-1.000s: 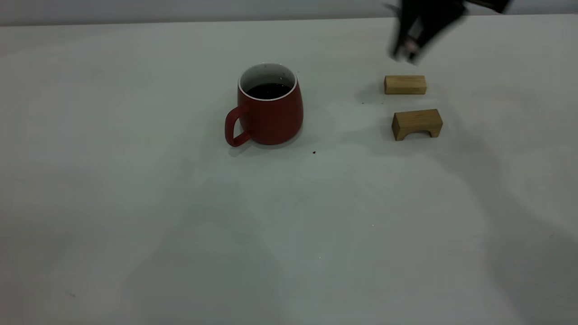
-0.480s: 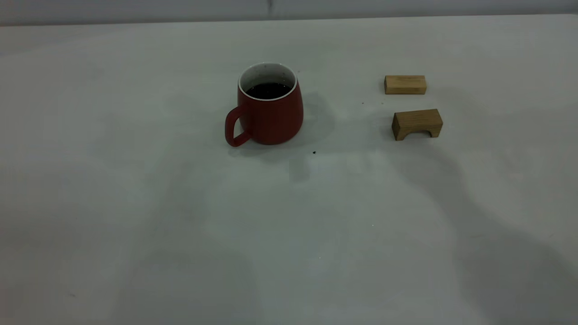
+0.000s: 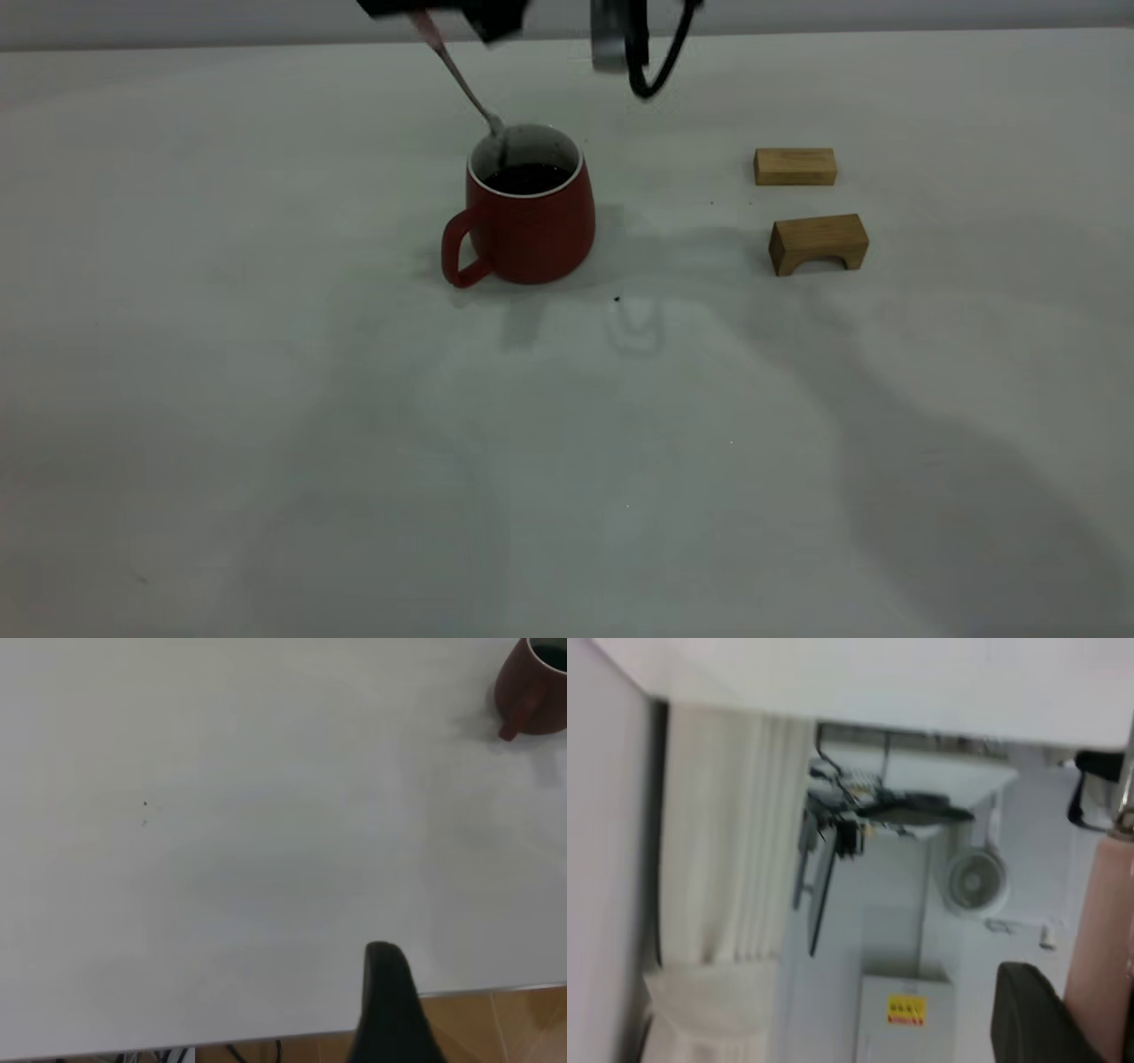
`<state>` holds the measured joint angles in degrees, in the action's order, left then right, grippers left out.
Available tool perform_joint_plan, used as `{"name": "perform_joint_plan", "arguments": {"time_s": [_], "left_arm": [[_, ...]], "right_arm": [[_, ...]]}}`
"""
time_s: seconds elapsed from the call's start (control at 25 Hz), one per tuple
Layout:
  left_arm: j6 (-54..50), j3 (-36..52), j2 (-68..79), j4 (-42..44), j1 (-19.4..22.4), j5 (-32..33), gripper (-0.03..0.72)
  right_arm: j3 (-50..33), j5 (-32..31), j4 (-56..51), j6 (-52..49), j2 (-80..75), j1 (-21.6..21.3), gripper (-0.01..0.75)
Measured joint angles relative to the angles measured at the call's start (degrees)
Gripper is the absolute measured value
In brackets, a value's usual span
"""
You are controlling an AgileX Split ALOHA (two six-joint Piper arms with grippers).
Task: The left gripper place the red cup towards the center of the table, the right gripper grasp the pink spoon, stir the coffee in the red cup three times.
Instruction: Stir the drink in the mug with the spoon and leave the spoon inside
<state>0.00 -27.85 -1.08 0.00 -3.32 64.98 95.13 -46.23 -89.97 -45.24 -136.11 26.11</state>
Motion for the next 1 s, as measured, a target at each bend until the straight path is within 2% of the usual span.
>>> {"name": "perform_joint_plan", "arguments": {"time_s": [0.24, 0.44, 0.64, 0.72, 0.84, 1.0], "left_arm": [[0.00, 0.00, 0.00, 0.00, 0.00, 0.00, 0.558], [0.00, 0.00, 0.00, 0.00, 0.00, 0.00, 0.558], [0.00, 0.00, 0.00, 0.00, 0.00, 0.00, 0.558], [0.00, 0.00, 0.00, 0.00, 0.00, 0.00, 0.558], [0.00, 0.00, 0.00, 0.00, 0.00, 0.00, 0.558], [0.00, 0.00, 0.00, 0.00, 0.00, 0.00, 0.558]], "right_arm": [[3.51, 1.67, -3.16, 4.00, -6.99, -1.20, 0.135], [5.06, 0.47, -6.81, 4.42, -10.48, -1.37, 0.135], [7.32, 0.10, -6.60, 10.58, -11.15, -2.89, 0.135], [7.31, -0.70, -3.82, 8.81, -11.15, -4.29, 0.135], [7.37, -1.12, 0.99, 0.54, -11.15, -5.91, 0.135], [7.37, -2.01, 6.02, -10.86, -11.15, -6.00, 0.135]]}}
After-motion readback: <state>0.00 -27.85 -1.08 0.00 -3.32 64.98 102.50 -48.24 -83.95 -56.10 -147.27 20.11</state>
